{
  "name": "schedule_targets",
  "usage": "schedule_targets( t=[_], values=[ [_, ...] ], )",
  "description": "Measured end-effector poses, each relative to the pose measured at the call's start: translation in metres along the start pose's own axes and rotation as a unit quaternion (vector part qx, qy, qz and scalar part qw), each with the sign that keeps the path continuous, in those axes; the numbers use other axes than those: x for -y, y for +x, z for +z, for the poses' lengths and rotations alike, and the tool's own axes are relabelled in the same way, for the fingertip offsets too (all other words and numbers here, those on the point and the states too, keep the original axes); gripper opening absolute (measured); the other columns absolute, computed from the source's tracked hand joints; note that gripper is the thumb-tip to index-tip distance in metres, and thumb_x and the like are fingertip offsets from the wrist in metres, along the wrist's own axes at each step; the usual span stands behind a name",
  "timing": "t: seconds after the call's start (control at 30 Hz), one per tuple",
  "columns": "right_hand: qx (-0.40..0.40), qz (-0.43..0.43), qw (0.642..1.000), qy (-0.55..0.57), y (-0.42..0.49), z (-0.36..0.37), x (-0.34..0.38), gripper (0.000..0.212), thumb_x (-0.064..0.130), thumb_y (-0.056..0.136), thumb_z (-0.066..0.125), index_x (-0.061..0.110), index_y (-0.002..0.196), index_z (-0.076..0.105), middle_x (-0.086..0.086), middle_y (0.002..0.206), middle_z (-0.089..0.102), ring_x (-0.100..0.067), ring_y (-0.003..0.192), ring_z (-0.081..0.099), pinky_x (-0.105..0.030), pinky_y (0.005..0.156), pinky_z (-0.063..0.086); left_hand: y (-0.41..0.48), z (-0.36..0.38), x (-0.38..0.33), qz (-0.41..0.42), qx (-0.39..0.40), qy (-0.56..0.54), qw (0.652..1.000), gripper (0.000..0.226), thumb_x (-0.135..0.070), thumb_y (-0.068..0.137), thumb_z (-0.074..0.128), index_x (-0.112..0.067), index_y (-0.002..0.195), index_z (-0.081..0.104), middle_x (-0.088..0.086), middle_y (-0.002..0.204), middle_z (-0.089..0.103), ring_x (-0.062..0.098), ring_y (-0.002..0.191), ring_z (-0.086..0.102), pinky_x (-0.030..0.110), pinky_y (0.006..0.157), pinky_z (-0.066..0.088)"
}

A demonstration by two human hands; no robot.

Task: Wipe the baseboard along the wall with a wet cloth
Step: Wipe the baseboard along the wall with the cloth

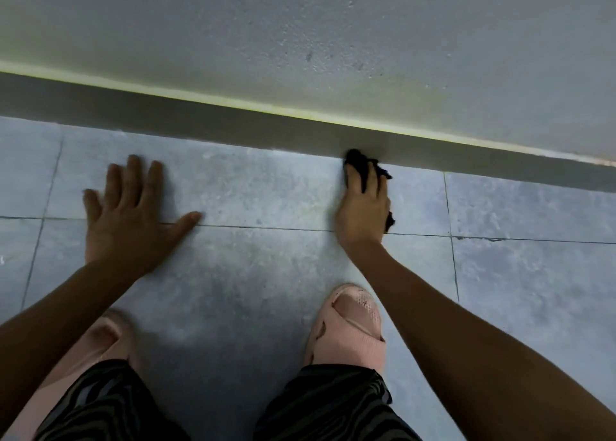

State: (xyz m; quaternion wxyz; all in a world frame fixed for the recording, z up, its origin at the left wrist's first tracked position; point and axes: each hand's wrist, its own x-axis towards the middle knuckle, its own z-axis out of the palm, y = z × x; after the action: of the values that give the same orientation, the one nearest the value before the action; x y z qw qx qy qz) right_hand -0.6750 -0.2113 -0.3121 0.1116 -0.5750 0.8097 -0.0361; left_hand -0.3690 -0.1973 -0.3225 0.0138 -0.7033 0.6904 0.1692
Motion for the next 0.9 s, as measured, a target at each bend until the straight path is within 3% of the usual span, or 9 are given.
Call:
schedule_targets(
  t=[0.2,0.33,0.43,0.6,0.73,0.8,0.9],
  values=[
    [0.090,-0.238,0.967,-0.018,-0.013,0.009,0.092,0.073,-0.001,0.085,0.042,0.030,0.149,0.023,-0.006,0.159,0.013,-0.031,0.145,0.005,-0.043,0.116,0.015,0.002,-0.003,0.000,0.004,0.017,0.008,1.000,0.109,-0.086,0.065,0.010,-0.022,0.152,-0.005,0.008,0.160,-0.009,0.030,0.147,-0.008,0.056,0.115,0.004],
    [0.073,-0.292,0.953,-0.040,-0.002,0.008,0.084,0.075,-0.002,0.085,0.044,0.033,0.148,0.025,-0.002,0.157,0.019,-0.028,0.144,0.014,-0.042,0.112,0.023,0.003,-0.005,0.002,0.007,0.016,0.015,1.000,0.109,-0.087,0.065,0.011,-0.022,0.152,-0.003,0.009,0.160,-0.007,0.031,0.147,-0.006,0.057,0.115,0.007],
    [0.039,-0.248,0.965,-0.070,0.007,0.000,0.039,0.070,0.004,0.086,0.041,0.036,0.147,0.027,-0.003,0.154,0.026,-0.030,0.138,0.025,-0.044,0.106,0.029,0.004,-0.005,0.004,0.004,0.019,0.019,1.000,0.108,-0.086,0.066,0.012,-0.022,0.152,-0.002,0.008,0.161,-0.006,0.031,0.147,-0.005,0.056,0.115,0.008],
    [0.004,-0.090,0.989,-0.113,0.019,-0.022,-0.049,0.069,0.000,0.085,0.044,0.031,0.145,0.029,-0.009,0.150,0.029,-0.036,0.131,0.032,-0.049,0.103,0.035,0.005,0.000,0.006,0.005,0.015,0.029,0.999,0.106,-0.086,0.068,0.013,-0.024,0.151,-0.007,0.007,0.160,-0.010,0.030,0.147,-0.008,0.055,0.115,0.005],
    [0.002,0.031,0.994,-0.101,0.020,-0.024,-0.056,0.068,-0.003,0.086,0.040,0.025,0.147,0.028,-0.016,0.150,0.027,-0.042,0.128,0.031,-0.051,0.102,0.034,0.005,-0.003,0.004,0.005,0.013,0.020,1.000,0.102,-0.084,0.075,0.020,-0.023,0.151,-0.008,0.007,0.160,-0.013,0.030,0.146,-0.011,0.054,0.115,0.001],
    [-0.009,0.017,0.996,-0.091,0.017,-0.019,-0.037,0.068,-0.003,0.085,0.041,0.023,0.147,0.030,-0.018,0.150,0.028,-0.042,0.126,0.032,-0.051,0.101,0.034,0.006,-0.005,0.003,0.002,0.020,0.019,1.000,0.102,-0.082,0.074,0.022,-0.023,0.151,-0.010,0.007,0.159,-0.015,0.029,0.146,-0.013,0.055,0.116,0.000],
    [-0.001,-0.107,0.991,-0.082,0.004,-0.009,0.008,0.067,-0.002,0.083,0.043,0.022,0.145,0.036,-0.015,0.149,0.033,-0.040,0.128,0.035,-0.050,0.101,0.034,0.006,-0.006,0.001,-0.003,0.032,0.029,0.999,0.103,-0.081,0.071,0.019,-0.024,0.150,-0.014,0.006,0.159,-0.019,0.028,0.146,-0.015,0.054,0.116,-0.001]
  ],
)
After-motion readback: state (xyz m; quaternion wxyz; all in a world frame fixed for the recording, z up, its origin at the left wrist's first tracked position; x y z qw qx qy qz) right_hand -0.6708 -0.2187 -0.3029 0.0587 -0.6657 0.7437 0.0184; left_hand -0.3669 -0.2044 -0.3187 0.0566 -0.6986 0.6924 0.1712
